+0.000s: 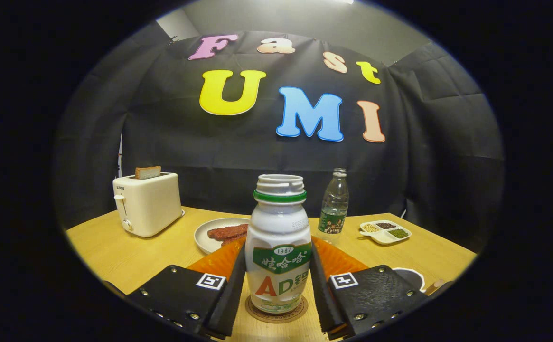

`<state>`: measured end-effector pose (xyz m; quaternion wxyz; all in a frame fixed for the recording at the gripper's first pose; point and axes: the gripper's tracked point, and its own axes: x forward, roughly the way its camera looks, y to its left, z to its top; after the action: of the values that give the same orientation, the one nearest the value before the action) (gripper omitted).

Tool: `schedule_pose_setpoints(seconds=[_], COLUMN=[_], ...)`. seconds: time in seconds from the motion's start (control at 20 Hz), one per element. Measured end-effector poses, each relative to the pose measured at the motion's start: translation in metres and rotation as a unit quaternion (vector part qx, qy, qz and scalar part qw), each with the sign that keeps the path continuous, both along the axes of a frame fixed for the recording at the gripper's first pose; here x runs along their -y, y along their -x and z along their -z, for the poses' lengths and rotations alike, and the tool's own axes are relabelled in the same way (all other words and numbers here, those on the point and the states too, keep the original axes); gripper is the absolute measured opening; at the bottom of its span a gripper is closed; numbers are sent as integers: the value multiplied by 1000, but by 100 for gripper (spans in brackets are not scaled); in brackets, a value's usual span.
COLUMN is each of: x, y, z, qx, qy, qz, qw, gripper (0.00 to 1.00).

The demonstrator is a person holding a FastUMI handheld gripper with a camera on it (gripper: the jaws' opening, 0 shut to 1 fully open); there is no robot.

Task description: Take the bottle from table, then pour the juice into the cup, finally place the bottle on the coaster

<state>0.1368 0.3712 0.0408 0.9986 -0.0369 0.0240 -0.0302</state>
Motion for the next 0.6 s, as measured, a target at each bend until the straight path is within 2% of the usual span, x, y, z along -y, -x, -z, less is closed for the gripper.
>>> schedule_pose_setpoints(seconds=[0.15,0.6], x=[-2,-5], y=[-2,-11], z=[2,16], qx=[-1,-17], qy=[-14,0], qz=[-2,-5], qw=[1000,1000], gripper=[66,66])
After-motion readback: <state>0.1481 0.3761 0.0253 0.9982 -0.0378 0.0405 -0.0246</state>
